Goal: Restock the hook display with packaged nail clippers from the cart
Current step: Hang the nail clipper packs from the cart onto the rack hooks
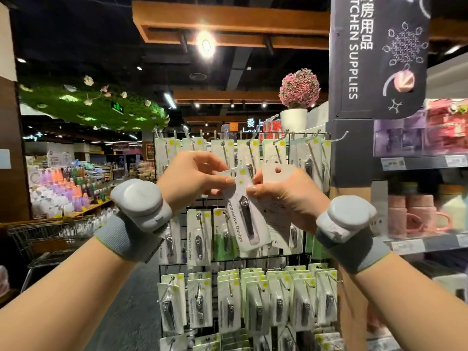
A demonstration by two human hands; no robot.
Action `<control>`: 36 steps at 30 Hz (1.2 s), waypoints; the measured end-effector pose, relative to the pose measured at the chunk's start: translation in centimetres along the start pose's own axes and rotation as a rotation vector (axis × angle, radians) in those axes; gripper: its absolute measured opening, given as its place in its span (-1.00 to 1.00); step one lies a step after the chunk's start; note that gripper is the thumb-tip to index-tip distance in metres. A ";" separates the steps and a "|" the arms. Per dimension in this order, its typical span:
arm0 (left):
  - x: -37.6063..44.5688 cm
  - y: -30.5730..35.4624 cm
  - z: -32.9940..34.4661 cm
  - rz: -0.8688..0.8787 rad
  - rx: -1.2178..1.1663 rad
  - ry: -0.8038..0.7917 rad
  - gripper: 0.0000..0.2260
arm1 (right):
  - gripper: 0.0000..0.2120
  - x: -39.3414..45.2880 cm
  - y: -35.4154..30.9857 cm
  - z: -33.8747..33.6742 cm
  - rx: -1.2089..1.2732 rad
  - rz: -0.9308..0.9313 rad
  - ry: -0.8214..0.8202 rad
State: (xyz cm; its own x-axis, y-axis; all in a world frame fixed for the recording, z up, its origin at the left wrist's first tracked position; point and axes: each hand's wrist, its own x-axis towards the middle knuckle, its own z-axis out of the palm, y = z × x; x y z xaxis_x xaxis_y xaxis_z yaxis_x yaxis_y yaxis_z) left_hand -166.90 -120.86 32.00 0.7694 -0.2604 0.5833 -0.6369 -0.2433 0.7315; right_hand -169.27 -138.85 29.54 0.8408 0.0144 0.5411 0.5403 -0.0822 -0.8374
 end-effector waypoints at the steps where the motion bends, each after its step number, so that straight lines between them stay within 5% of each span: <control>1: 0.2 -0.2 0.1 0.008 0.014 -0.003 -0.86 | -0.84 -0.2 0.1 -0.3 -0.009 -0.006 -0.006; 15: 3.2 0.8 3.5 0.080 0.010 0.018 -0.84 | -0.84 -0.4 -0.4 -8.3 0.326 0.000 0.273; 26: 5.6 4.2 9.1 0.092 -0.054 0.159 -0.88 | -0.78 3.6 -0.3 -12.6 0.466 0.081 0.120; 36: 6.4 6.3 11.2 0.202 0.084 0.223 -0.87 | -0.73 4.1 0.0 -13.5 0.247 0.098 0.093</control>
State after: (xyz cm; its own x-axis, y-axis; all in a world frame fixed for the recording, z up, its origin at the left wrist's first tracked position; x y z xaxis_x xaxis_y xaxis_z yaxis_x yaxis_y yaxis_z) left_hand -166.53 -134.54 36.36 0.6128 -0.1022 0.7836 -0.7725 -0.2864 0.5668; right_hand -166.26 -152.24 32.85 0.8890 -0.0743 0.4519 0.4578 0.1669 -0.8732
